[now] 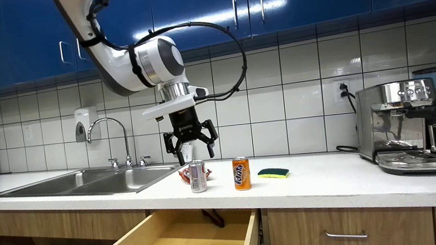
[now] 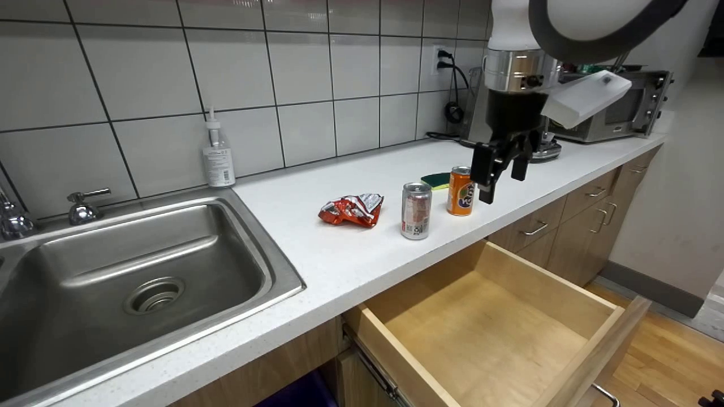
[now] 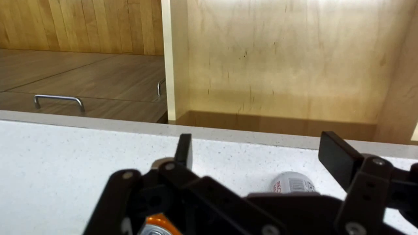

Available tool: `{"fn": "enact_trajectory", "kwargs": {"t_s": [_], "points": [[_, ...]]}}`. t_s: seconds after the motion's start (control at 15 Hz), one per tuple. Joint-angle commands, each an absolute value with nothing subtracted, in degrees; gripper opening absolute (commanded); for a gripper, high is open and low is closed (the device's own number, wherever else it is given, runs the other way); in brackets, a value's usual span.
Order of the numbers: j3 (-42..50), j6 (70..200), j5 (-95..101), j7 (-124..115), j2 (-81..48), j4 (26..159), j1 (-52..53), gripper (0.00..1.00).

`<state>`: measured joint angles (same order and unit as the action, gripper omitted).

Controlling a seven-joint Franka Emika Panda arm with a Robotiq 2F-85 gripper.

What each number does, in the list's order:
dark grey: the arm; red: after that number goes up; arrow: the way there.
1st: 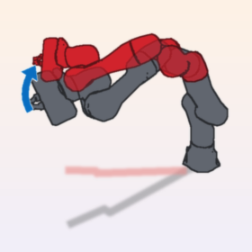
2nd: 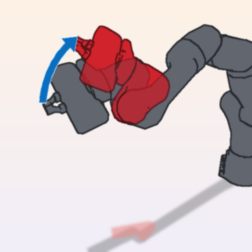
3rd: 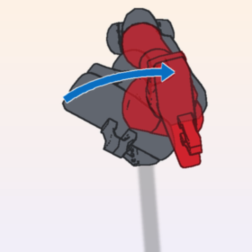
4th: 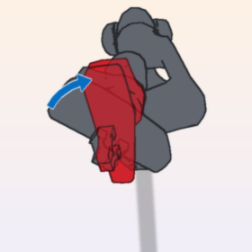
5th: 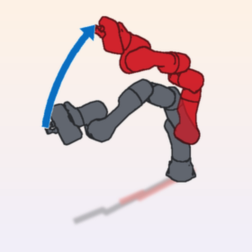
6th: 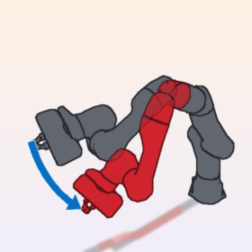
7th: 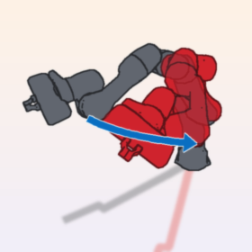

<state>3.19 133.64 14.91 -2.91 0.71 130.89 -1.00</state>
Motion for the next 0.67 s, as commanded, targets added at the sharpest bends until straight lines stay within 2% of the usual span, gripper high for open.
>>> {"fn": "enact_trajectory", "kwargs": {"t_s": [0.0,0.6], "points": [[2.4,131.7,13.7,0.1,-3.8,124.7,-1.0,1.00],[0.8,128.7,9.0,10.8,-7.9,117.8,-0.8,1.00]]}}
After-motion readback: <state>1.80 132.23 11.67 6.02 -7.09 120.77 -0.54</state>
